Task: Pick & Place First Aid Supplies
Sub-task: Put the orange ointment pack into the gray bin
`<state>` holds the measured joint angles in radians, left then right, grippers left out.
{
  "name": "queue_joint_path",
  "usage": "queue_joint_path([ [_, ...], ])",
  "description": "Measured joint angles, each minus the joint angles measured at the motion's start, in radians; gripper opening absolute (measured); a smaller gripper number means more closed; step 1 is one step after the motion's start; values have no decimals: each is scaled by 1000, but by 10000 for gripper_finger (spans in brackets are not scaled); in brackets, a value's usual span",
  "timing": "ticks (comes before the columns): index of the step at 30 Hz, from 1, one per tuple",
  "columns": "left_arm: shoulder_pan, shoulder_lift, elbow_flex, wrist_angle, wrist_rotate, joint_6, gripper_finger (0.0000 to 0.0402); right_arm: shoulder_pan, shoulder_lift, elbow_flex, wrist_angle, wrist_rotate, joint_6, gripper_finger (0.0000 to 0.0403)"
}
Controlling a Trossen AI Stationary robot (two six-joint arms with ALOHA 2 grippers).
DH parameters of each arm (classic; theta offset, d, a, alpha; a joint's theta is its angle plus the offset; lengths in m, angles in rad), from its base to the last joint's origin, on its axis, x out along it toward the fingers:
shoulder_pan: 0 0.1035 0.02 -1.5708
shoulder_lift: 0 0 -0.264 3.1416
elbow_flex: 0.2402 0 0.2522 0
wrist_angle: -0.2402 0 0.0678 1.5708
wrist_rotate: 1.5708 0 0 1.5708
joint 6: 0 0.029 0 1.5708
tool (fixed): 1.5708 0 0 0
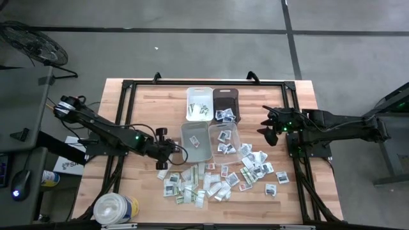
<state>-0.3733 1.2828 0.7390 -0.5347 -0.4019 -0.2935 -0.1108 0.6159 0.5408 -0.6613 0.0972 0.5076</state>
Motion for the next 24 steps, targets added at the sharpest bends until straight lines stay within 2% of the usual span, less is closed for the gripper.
queue_joint_path([
  [4,0,1,17,-38,-10,0,0,0,0,0,0,0,0,222],
  [13,1,1,161,-151,-104,56,0,0,0,0,0,1,0,222],
  [24,1,12,305,-136,-268,87,0,0,0,0,1,1,0,222],
])
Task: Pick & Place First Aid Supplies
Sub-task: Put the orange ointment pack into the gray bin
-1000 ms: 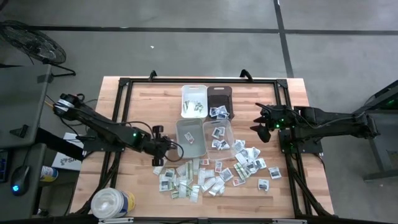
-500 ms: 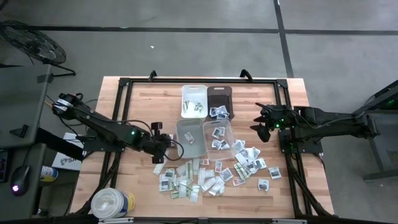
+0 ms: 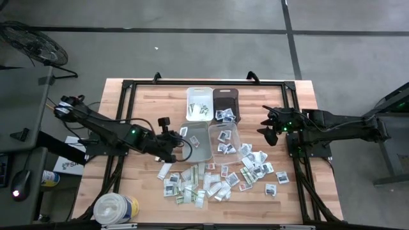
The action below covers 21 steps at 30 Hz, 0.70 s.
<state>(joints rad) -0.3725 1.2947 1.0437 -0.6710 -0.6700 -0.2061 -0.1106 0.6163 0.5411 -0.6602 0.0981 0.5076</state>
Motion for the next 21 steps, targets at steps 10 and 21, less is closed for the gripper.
queue_joint_path([
  [10,109,100,81,54,95,72,0,0,0,0,34,13,5,222],
  [21,236,269,104,116,362,71,0,0,0,0,35,48,-18,222],
])
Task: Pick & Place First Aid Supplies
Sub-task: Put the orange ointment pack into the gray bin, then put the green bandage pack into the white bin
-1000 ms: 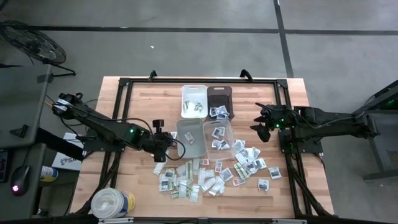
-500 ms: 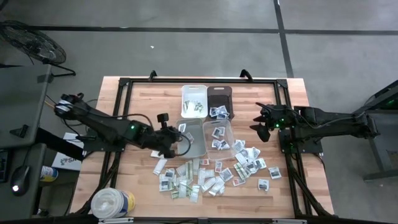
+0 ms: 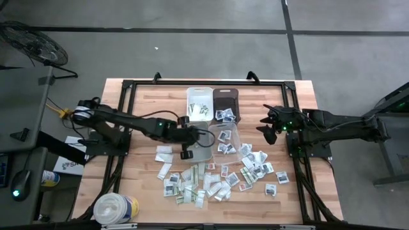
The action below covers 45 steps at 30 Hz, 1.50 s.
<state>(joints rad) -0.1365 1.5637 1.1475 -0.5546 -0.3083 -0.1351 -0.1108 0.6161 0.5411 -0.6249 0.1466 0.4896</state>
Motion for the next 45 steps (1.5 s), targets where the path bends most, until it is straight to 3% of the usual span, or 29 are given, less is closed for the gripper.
queue_joint_path([
  [6,2,23,0,11,10,7,22,0,0,0,-14,-40,6,222],
  [16,-2,6,6,-56,75,9,122,0,0,0,-73,-40,32,222],
  [21,-104,-63,7,-247,-58,-71,128,0,0,0,-73,13,83,222],
  [28,-275,-140,-47,-531,-178,-311,129,0,0,0,-67,41,221,222],
  [36,-267,-275,-218,-550,-23,-627,129,0,0,0,-63,42,342,222],
  [45,-236,-523,-428,-507,16,-949,129,0,0,0,-48,64,351,222],
])
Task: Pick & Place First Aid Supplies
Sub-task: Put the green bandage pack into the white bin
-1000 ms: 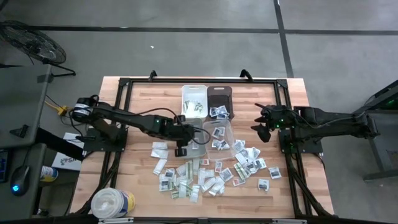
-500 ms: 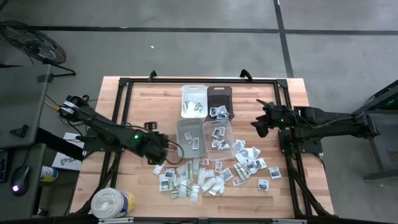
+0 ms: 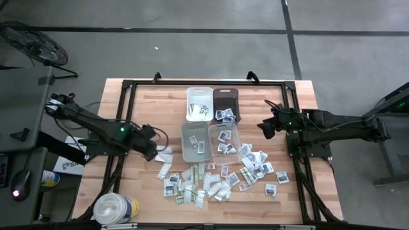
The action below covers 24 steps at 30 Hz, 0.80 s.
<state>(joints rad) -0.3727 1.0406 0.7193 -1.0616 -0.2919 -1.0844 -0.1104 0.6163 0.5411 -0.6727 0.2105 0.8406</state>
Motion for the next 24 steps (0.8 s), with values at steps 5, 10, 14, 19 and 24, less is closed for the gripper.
queue_joint_path([
  [5,53,-128,-130,254,2,-3,129,0,0,0,14,27,-2,222],
  [10,100,-148,-222,392,33,-58,129,0,0,0,24,47,-12,222],
  [14,125,-138,-249,415,100,-117,129,0,0,0,30,40,-57,222],
  [19,147,-127,-249,396,162,-156,130,0,0,0,30,24,-106,222],
  [24,174,-112,-250,379,187,-202,162,0,0,0,30,22,-157,222],
])
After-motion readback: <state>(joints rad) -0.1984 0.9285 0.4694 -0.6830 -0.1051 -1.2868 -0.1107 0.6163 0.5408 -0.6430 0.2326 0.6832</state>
